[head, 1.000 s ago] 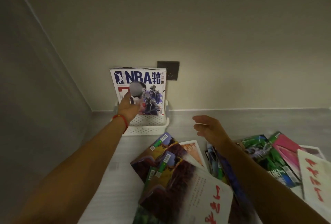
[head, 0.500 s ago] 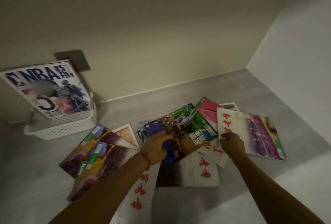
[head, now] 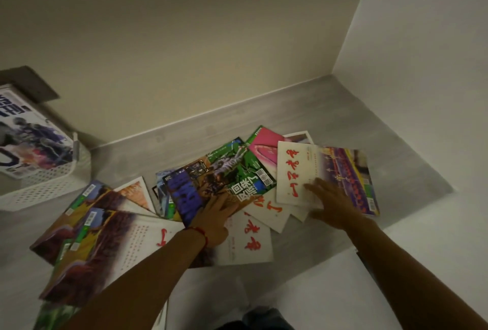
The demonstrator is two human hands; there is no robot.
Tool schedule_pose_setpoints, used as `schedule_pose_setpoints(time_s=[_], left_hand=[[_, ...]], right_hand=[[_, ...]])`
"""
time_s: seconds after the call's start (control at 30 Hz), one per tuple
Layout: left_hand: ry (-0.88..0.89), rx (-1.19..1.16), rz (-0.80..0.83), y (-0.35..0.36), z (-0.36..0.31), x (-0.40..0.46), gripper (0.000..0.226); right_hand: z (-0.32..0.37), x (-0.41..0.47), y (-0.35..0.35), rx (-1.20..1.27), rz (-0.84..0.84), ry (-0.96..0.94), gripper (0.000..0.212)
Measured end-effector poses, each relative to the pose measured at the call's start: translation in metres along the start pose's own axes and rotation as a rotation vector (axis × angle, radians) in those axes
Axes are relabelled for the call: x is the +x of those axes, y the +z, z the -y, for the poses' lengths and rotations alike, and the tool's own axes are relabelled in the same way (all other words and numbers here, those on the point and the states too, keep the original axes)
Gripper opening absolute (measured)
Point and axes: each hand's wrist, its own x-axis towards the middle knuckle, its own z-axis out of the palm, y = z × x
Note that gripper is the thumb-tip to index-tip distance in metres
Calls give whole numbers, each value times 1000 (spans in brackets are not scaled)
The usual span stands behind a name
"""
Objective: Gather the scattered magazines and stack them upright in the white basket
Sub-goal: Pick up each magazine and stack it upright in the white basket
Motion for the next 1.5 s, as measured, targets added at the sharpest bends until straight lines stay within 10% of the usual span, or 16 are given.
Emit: schedule_pose_setpoints(time_s=[0.4,0.57,0.7,0.97,1.2,1.5], left_hand=[[103,-524,-249,-17,-75,-9,47],[49,-1395,-35,-62,-135,-28,57],[63,-1648,-97,-68,-126,-31,63],[-48,-1531,-439,-59,-34,-91,33],[-111,-1555,-591,-87,66,-158,22],[-102,-1250,-966,-141,249,-262,29]], right_hand=[[26,-1,-36,-226,-340,-155,37],[90,-7,-56,356,-536,-93,19],[130,-20,-51,781,-339,-258,23],[161,5,-61,815,-323,-52,22],[238,26,-36,1429,481,250,34],[448,62,-47,914,49,-263,14]])
